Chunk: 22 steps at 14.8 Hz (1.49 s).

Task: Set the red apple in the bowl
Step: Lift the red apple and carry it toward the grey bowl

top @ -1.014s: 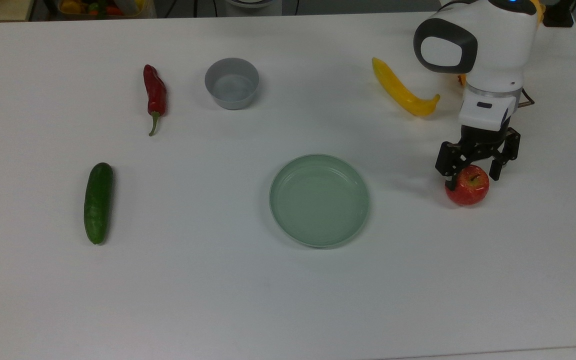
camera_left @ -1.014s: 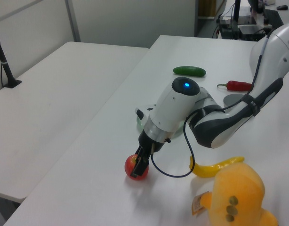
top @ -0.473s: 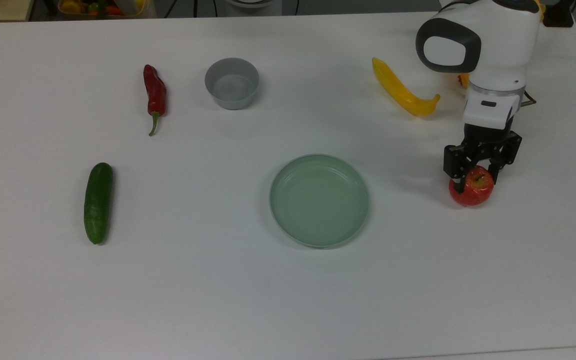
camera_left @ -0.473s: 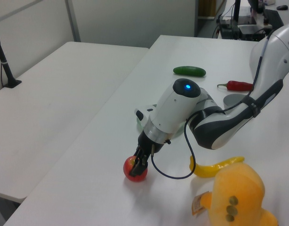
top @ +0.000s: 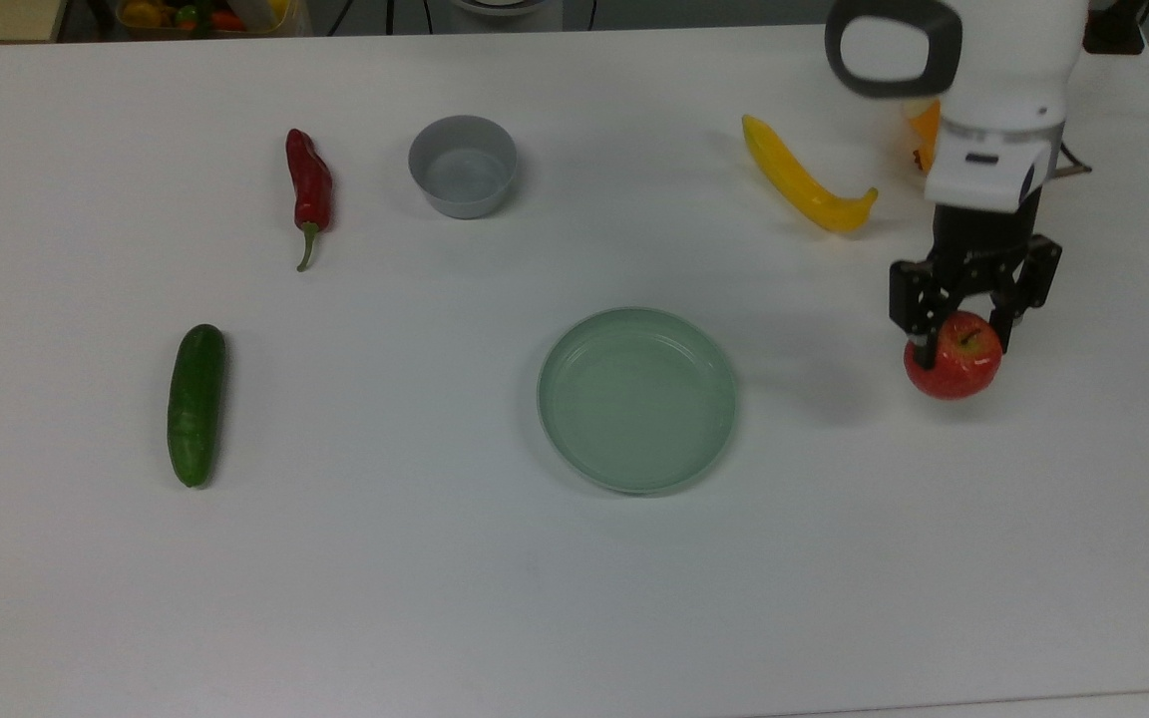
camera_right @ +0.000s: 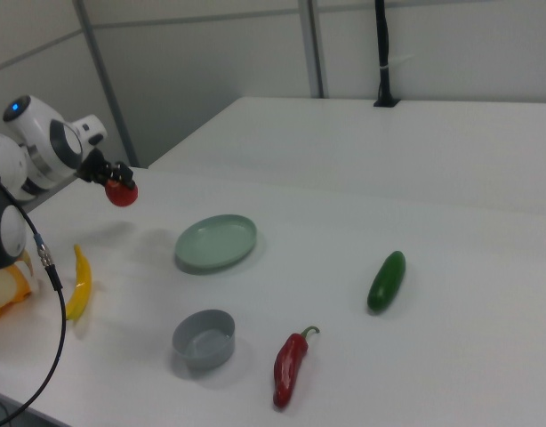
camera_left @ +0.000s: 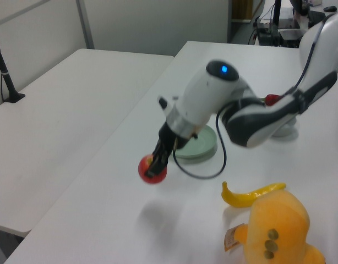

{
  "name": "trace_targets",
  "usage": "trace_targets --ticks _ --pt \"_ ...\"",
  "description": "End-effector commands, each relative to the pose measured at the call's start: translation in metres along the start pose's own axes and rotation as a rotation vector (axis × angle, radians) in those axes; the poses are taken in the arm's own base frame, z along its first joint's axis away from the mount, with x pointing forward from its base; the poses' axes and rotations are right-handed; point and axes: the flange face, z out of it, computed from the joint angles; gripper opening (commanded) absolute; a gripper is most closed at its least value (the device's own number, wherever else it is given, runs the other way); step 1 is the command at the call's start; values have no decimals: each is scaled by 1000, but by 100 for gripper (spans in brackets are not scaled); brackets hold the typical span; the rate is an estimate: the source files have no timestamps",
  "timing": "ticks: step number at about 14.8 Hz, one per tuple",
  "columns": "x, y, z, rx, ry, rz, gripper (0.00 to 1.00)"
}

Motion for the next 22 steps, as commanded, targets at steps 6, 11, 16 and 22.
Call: trace_targets --ticks 6,11,16,22 --pt "9 117 -181 0 -170 160 40" --pt "-24 212 -245 31 -346 54 41" --pt "-72 313 -248 74 -539 -69 43" --pt "-138 396 -213 121 -663 -53 43"
